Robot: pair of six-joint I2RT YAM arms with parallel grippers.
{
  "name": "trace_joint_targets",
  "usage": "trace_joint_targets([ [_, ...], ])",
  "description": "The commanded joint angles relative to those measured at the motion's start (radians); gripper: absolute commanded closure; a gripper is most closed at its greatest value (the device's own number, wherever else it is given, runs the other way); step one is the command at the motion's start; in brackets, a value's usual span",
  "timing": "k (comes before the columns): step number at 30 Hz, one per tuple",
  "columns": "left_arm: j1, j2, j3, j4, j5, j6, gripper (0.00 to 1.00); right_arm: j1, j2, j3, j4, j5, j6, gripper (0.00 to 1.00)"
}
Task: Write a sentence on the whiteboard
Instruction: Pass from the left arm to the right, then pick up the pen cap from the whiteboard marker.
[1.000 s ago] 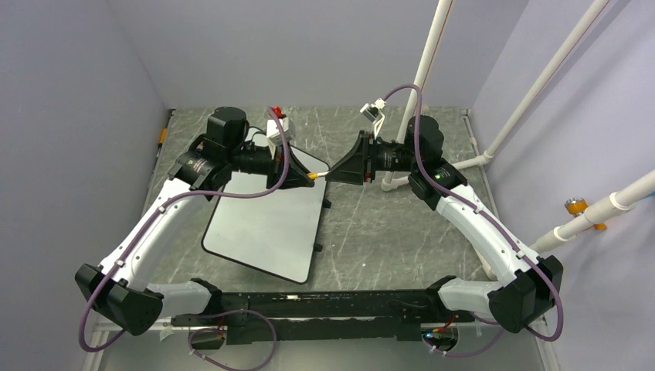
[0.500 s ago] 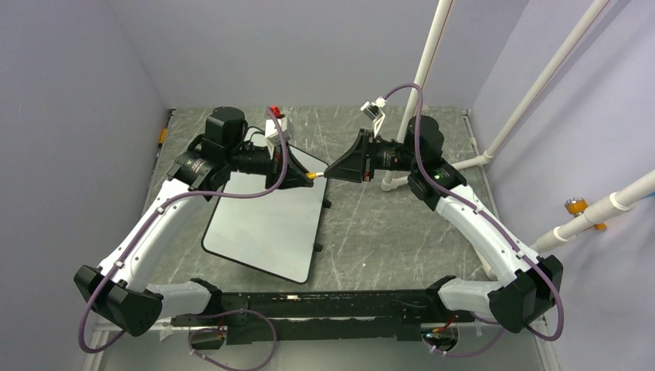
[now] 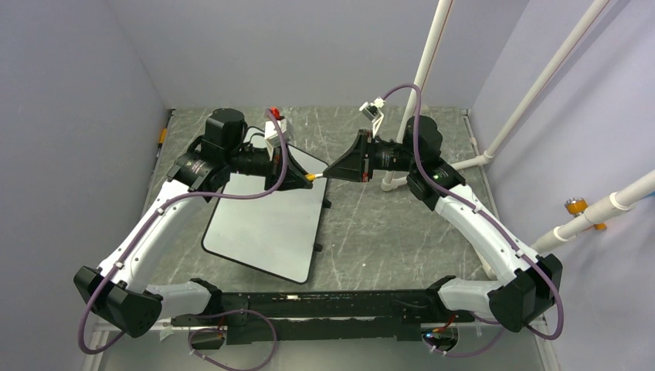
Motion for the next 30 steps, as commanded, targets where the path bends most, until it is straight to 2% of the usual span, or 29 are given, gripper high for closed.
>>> trace_joint_targets([
  [1,-0.014,-0.011,-0.001,0.057,0.010,0.006,0.89,0.035,0.003,0.018,0.004,0.032,-0.033,1.00],
  [4,-0.014,-0.021,-0.007,0.052,0.007,0.019,0.75,0.036,-0.002,0.021,-0.023,0.046,-0.052,1.00],
  [6,-0.013,-0.032,-0.012,0.050,0.002,0.023,0.73,0.035,-0.004,0.024,-0.026,0.049,-0.059,1.00],
  [9,-0.014,-0.036,-0.017,0.062,-0.003,0.017,0.75,0.036,-0.006,0.023,-0.026,0.051,-0.060,1.00],
  [13,-0.013,-0.036,-0.016,0.060,-0.005,0.017,0.83,0.036,-0.012,0.024,-0.047,0.052,-0.064,1.00],
  [15,-0.014,-0.034,-0.013,0.048,-0.005,0.024,0.83,0.035,-0.014,0.025,-0.055,0.056,-0.068,1.00],
  [21,-0.014,-0.032,-0.007,0.008,-0.008,0.055,0.71,0.025,-0.022,0.032,-0.086,0.077,-0.089,1.00],
  [30,-0.014,-0.023,0.006,-0.028,-0.013,0.082,0.80,0.007,-0.030,0.028,-0.077,0.065,-0.082,1.00],
])
